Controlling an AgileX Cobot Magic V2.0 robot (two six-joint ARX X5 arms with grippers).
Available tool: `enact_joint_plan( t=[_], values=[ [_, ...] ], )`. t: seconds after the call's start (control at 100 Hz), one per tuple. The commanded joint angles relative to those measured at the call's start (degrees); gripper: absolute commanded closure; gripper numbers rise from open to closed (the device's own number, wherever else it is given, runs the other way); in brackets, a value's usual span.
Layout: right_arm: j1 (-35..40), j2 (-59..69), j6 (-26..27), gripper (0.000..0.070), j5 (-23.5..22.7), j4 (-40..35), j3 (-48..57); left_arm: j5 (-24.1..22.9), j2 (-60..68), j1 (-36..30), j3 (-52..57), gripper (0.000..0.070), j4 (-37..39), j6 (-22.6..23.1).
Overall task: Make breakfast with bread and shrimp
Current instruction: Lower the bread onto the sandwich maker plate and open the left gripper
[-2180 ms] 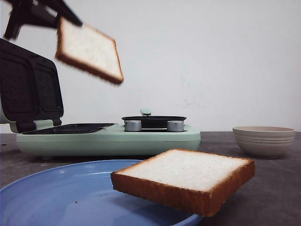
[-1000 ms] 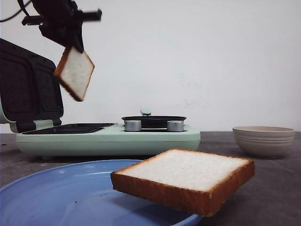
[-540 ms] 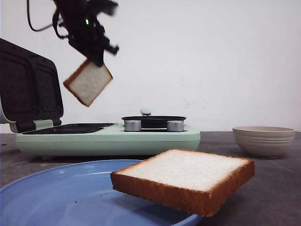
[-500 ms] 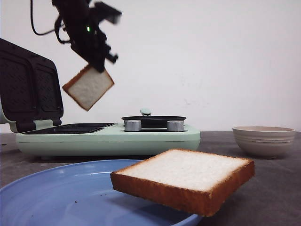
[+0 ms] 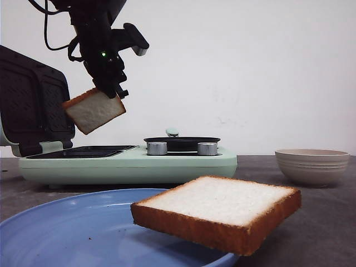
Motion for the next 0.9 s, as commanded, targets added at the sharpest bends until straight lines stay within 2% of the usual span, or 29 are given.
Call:
enact_joint_plan(
  t=[0.0, 0.39, 0.7, 0.77, 0.89],
  values=[
    [0.3, 0.3, -0.7, 0.0220, 0.2, 0.5, 0.7, 0.0, 2.1, -0.3, 1.2, 0.0699, 0.7, 0.7],
    [0.7, 0.3, -0.9, 0.0220, 0.2, 0.5, 0.7, 3.5, 5.5, -0.3, 1.2, 0.0700, -4.0, -0.3],
    [0.7, 0.3, -0.9, 0.0220, 0.3, 0.5, 0.7, 3.5, 5.8, -0.3, 1.2, 0.0700, -3.8, -1.5],
    [0.7, 0.3, -0.9, 0.0220, 0.3, 0.5, 0.7, 2.4, 5.8, -0.3, 1.2, 0.0700, -3.2, -1.5],
    [0.9, 0.3, -1.0, 0.0220, 0.4, 0.5, 0.7, -3.1, 5.8, -0.3, 1.2, 0.0700, 0.2, -0.9]
  ],
)
